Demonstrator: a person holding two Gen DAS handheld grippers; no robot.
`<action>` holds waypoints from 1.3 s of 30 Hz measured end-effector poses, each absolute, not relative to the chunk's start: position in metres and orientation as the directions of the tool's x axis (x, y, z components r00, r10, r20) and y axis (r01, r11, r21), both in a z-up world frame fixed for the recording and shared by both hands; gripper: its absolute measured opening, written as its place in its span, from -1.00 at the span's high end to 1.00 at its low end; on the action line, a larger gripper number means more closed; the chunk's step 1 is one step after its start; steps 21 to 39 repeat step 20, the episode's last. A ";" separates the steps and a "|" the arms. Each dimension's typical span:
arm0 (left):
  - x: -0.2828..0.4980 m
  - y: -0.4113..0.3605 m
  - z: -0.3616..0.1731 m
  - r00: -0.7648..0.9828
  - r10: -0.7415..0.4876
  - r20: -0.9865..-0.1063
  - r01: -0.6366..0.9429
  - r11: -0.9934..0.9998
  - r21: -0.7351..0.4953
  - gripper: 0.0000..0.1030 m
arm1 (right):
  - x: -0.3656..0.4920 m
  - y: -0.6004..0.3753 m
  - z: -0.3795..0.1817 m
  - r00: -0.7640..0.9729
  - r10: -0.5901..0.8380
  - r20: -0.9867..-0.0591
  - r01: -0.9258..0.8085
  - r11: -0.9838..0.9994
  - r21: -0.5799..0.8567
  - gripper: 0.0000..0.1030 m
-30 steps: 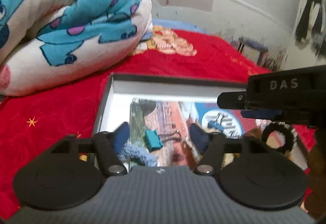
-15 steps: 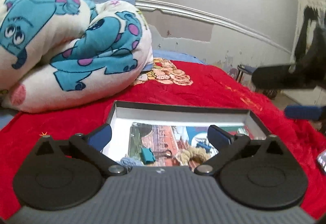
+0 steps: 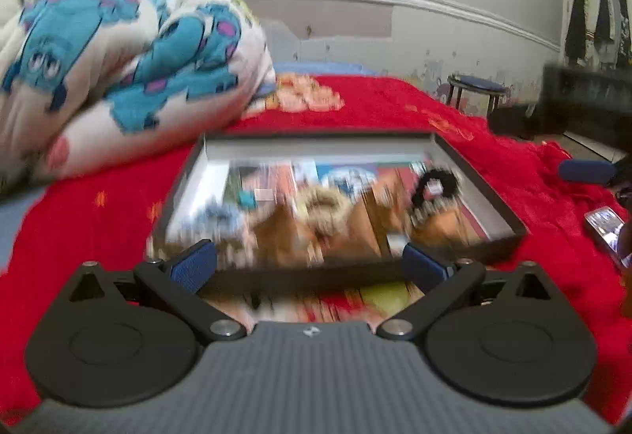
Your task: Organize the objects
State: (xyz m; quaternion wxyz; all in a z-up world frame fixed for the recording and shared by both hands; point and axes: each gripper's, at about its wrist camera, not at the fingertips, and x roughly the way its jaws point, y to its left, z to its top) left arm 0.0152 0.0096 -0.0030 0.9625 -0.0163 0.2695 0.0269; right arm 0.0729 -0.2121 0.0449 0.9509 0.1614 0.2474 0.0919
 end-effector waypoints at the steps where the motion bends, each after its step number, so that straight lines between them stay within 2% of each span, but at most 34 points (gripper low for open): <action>1: 0.008 0.008 -0.007 0.840 0.044 -0.541 -0.066 0.998 -0.021 -1.00 | 0.067 -0.213 0.038 0.851 0.256 -0.458 -0.112 0.942 0.317 -1.00; 5: -0.008 0.000 -0.020 0.798 0.061 -0.600 -0.078 0.997 -0.002 -1.00 | 0.046 -0.203 0.017 0.820 0.271 -0.504 -0.206 0.962 0.181 -1.00; 7: -0.010 -0.002 -0.025 0.784 0.090 -0.615 -0.096 0.995 0.023 -1.00 | 0.039 -0.196 0.010 0.775 0.303 -0.555 -0.273 0.952 0.139 -1.00; 9: -0.011 0.000 -0.031 0.760 0.113 -0.640 -0.127 0.992 0.024 -1.00 | 0.031 -0.192 0.006 0.760 0.320 -0.567 -0.316 0.943 0.109 -1.00; 11: -0.009 0.003 -0.038 0.733 0.115 -0.671 -0.142 0.990 0.015 -1.00 | 0.023 -0.188 0.000 0.761 0.280 -0.586 -0.307 0.950 0.055 -1.00; 13: -0.006 0.003 -0.047 0.711 0.111 -0.694 -0.133 0.991 0.023 -1.00 | 0.021 -0.192 -0.008 0.739 0.251 -0.625 -0.284 0.958 0.048 -1.00; 16: -0.011 -0.001 -0.055 0.748 0.126 -0.651 -0.134 0.990 0.038 -1.00 | 0.021 -0.209 -0.026 0.665 0.237 -0.708 -0.208 0.970 0.129 -1.00; 20: -0.014 0.000 -0.058 0.756 0.126 -0.643 -0.142 0.989 0.028 -1.00 | 0.006 -0.193 -0.039 0.716 0.164 -0.679 -0.245 0.969 -0.024 -1.00; 39: -0.014 0.000 -0.058 0.756 0.126 -0.643 -0.142 0.989 0.028 -1.00 | 0.006 -0.193 -0.039 0.716 0.164 -0.679 -0.245 0.969 -0.024 -1.00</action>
